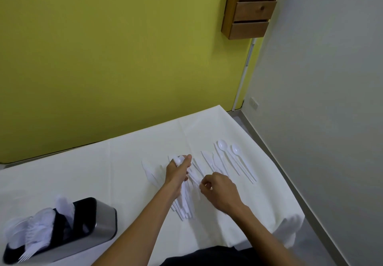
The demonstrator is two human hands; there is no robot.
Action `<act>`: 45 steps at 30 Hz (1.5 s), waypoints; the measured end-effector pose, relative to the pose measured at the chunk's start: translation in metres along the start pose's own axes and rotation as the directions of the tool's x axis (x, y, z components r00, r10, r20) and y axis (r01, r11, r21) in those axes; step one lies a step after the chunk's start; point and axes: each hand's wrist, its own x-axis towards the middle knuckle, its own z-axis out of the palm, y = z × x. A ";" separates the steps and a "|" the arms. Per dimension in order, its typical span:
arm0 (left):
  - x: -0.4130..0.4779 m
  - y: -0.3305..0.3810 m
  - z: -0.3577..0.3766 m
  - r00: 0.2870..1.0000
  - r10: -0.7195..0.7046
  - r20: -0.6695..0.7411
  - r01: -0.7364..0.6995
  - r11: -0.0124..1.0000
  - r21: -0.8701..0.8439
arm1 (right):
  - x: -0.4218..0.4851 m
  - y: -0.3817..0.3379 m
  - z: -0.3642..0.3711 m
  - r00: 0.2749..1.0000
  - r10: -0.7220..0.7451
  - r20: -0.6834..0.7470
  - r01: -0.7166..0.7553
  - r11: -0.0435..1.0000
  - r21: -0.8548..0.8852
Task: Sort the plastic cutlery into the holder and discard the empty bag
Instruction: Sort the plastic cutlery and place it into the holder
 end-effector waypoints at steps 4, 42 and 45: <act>0.000 0.004 0.000 1.000 0.003 -0.012 -0.003 0.999 -0.041 | 0.002 0.014 -0.009 0.998 0.063 -0.015 -0.060 0.987 0.149; -0.017 0.018 0.002 1.000 0.027 0.005 -0.027 0.999 -0.028 | 0.008 0.018 -0.040 0.955 0.294 0.038 -0.287 0.887 0.361; -0.023 0.021 0.002 0.998 0.051 0.022 -0.052 0.999 0.012 | 0.003 -0.023 -0.030 0.991 0.096 0.097 -0.127 0.907 0.402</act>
